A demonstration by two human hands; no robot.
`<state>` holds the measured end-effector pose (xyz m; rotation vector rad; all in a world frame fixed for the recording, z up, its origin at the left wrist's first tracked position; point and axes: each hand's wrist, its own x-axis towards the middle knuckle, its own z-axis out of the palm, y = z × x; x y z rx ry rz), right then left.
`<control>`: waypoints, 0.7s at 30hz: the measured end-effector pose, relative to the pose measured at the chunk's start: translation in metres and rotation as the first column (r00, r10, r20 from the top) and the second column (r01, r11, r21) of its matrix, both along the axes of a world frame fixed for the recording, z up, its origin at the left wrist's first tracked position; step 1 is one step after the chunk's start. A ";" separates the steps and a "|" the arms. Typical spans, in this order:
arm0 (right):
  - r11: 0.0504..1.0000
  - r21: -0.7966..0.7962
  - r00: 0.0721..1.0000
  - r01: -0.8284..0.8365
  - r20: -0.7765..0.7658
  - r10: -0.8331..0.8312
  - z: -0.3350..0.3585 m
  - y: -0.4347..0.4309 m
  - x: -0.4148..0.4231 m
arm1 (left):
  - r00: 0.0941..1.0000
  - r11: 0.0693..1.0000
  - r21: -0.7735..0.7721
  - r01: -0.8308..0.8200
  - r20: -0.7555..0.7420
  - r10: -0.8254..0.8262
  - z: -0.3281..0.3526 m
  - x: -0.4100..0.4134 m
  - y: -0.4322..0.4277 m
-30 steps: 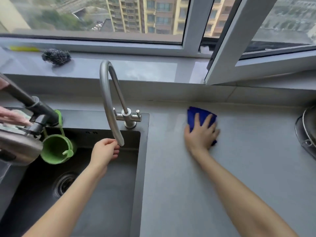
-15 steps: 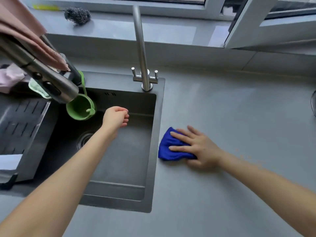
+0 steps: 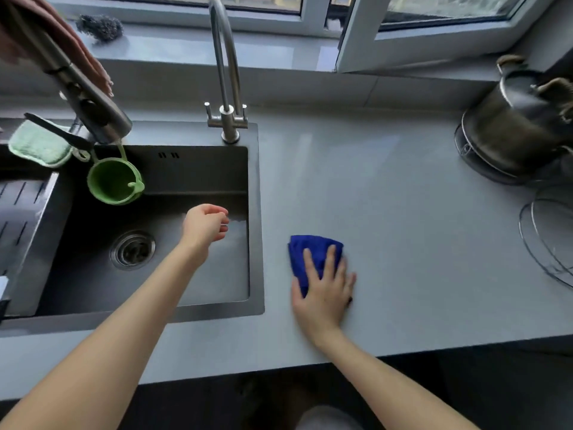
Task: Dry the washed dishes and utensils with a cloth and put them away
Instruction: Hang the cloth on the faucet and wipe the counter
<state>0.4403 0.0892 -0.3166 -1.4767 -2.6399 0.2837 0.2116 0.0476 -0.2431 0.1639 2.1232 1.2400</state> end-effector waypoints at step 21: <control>0.856 -0.105 0.861 0.507 0.111 -0.496 0.013 0.283 0.036 | 0.999 0.999 0.029 0.041 -0.010 -0.041 0.014 0.003 0.114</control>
